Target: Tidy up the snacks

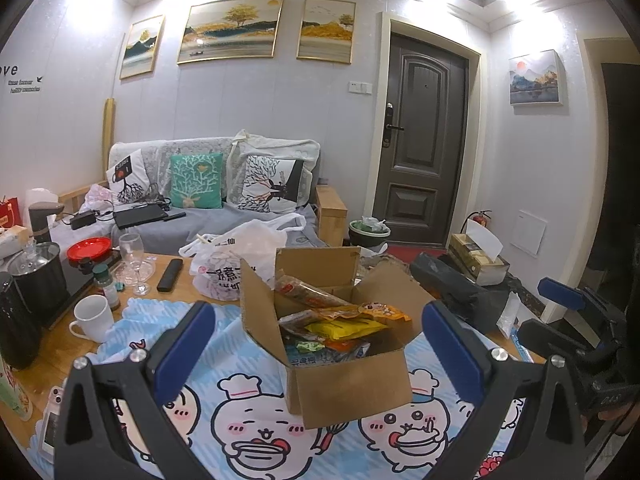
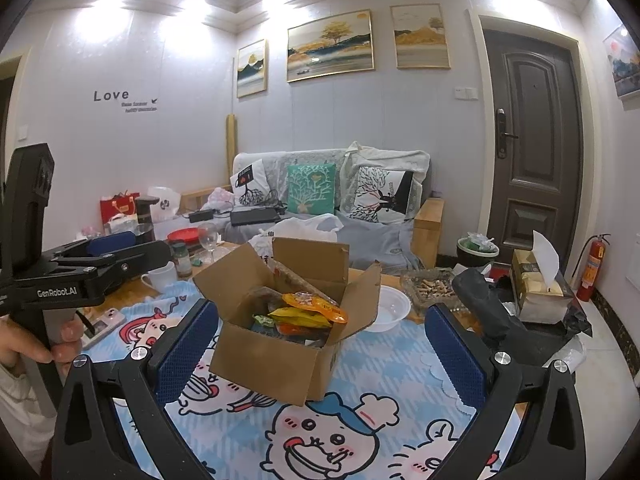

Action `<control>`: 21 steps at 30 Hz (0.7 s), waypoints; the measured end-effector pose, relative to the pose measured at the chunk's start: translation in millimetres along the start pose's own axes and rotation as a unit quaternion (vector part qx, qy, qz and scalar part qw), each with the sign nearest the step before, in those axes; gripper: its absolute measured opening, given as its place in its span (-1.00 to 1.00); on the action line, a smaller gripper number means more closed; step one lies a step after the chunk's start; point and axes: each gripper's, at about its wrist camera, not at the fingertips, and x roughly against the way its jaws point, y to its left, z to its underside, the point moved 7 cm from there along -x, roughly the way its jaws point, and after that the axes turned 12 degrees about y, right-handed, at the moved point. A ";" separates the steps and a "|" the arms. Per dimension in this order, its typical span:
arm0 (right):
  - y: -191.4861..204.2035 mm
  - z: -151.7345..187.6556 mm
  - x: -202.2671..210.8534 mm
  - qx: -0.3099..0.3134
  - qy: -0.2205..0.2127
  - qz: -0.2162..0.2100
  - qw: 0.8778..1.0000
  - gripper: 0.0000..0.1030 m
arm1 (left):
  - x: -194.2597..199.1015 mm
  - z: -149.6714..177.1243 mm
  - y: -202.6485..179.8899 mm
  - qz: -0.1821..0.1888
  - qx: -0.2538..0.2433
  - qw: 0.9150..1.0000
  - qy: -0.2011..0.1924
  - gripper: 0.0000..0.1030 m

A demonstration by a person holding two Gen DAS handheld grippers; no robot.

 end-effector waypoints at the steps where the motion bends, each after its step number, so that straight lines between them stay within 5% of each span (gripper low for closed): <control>1: 0.1 0.0 -0.1 0.001 0.000 0.000 1.000 1.00 | -0.1 0.0 -0.2 0.000 0.000 1.000 0.000 0.99; 21: 2.6 0.0 6.6 -0.003 -0.002 0.006 1.000 1.00 | -0.9 0.3 0.6 0.001 0.001 1.000 0.000 0.99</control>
